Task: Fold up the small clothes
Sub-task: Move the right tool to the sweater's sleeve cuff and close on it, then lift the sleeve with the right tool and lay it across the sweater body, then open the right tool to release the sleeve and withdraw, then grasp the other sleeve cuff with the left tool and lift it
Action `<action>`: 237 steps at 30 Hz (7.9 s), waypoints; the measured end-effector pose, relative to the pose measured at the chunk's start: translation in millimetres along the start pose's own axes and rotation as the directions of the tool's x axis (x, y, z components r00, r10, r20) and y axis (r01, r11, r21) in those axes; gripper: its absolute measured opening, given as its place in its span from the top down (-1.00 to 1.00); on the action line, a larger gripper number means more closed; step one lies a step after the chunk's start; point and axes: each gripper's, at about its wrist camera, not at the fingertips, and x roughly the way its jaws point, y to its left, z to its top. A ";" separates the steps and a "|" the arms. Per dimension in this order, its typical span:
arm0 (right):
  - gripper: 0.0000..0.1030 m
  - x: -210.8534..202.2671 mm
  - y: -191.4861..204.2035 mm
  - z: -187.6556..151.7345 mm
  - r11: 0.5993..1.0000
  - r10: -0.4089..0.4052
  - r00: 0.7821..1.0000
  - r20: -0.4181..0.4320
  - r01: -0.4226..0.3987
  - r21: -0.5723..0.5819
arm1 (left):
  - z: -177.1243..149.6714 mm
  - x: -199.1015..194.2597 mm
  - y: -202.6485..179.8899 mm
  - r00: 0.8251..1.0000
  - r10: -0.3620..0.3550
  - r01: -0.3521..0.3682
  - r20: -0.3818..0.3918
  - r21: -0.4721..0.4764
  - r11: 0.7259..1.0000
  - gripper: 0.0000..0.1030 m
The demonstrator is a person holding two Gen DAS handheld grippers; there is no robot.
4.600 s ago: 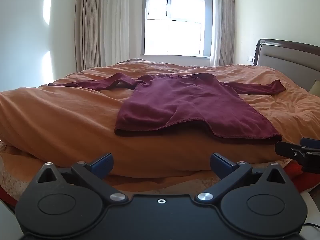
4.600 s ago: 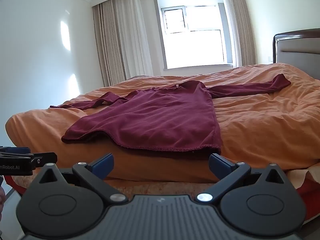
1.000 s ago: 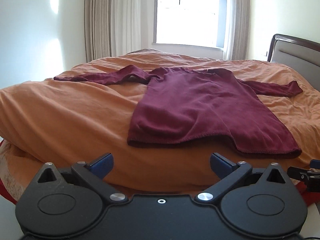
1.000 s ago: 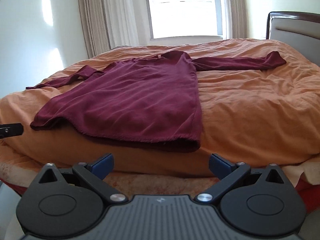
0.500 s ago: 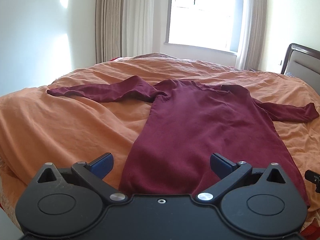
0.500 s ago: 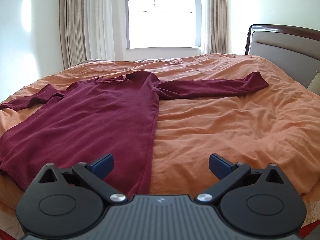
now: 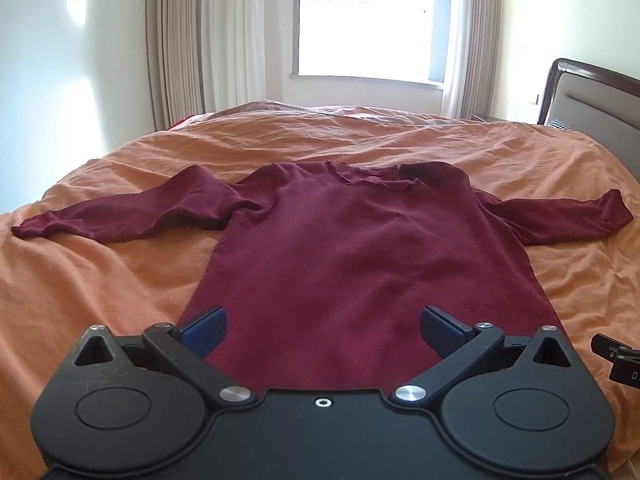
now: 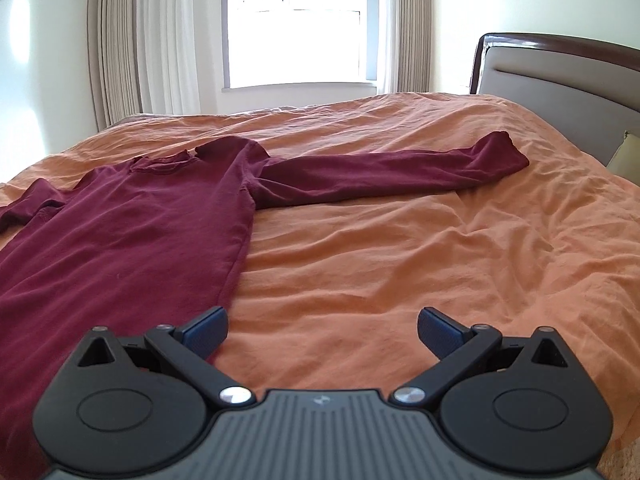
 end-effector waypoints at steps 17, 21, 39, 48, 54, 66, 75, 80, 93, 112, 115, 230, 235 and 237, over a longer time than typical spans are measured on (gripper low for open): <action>-1.00 101.4 -103.3 77.1 0.994 0.046 0.991 0.125 -0.058 0.094 | 1.5 97.0 -57.2 0.992 -0.077 0.079 -0.104 0.018 0.997 -0.99; -1.00 132.6 -145.1 105.4 0.981 -0.026 0.996 0.087 0.008 0.196 | -5.1 106.5 -58.0 0.989 -0.070 0.073 -0.129 0.018 0.997 -0.99; 0.88 221.2 -258.0 135.6 0.824 -0.345 0.936 0.072 0.265 0.500 | -13.8 115.3 -61.4 0.986 -0.052 0.058 -0.156 0.035 0.998 -0.99; 0.91 165.3 -291.0 126.4 0.760 -0.397 0.914 0.080 0.279 0.586 | -0.4 90.7 -54.3 0.990 -0.070 0.075 -0.122 0.037 0.997 -0.99; 0.91 154.9 -284.5 133.6 0.780 -0.372 0.924 0.091 0.257 0.571 | 15.2 74.5 -45.2 0.990 -0.091 0.096 -0.110 0.041 0.995 -0.99; 0.91 63.9 -52.6 237.9 1.000 0.007 0.871 0.491 0.009 -0.030 | 41.6 39.8 10.0 0.999 -0.036 0.036 -0.003 -0.003 0.999 -0.99; 0.91 69.1 156.7 211.7 0.896 0.351 0.864 0.361 -0.197 -0.399 | 37.3 25.6 79.5 0.998 0.056 -0.054 0.016 -0.100 0.993 -0.99; 0.91 98.3 237.0 150.3 0.814 0.385 0.902 0.193 -0.234 -0.531 | 28.4 22.0 116.7 0.992 0.123 -0.122 0.001 -0.145 0.982 -0.99; -0.27 120.1 244.2 82.9 0.697 0.469 0.880 -0.072 -0.419 -0.582 | 29.8 40.4 140.8 0.983 0.183 -0.177 0.012 -0.191 0.966 -0.99; -0.43 194.0 -35.4 172.7 0.955 0.272 0.962 -0.008 -0.269 0.124 | 44.3 180.6 63.8 0.991 0.133 -0.133 -0.010 -0.122 0.984 -0.99; -0.33 226.8 -54.0 172.9 0.922 0.326 0.943 -0.068 -0.302 0.242 | 35.6 191.8 68.9 0.988 0.144 -0.150 -0.059 -0.137 0.979 -0.99; -1.00 6.0 -51.2 28.7 0.871 0.489 0.867 0.097 -0.491 -0.013 | 172.6 148.5 -39.3 0.939 -0.208 0.150 0.274 0.217 0.965 0.89; -1.00 2.0 -69.7 26.0 0.888 0.456 0.884 0.098 -0.459 0.013 | 124.3 192.6 -82.2 0.949 -0.278 0.247 0.148 0.196 0.949 0.88; -1.00 1.5 -74.6 24.4 0.893 0.445 0.890 0.098 -0.449 0.026 | 109.0 204.5 -89.7 0.946 -0.309 0.287 0.102 0.184 0.940 0.86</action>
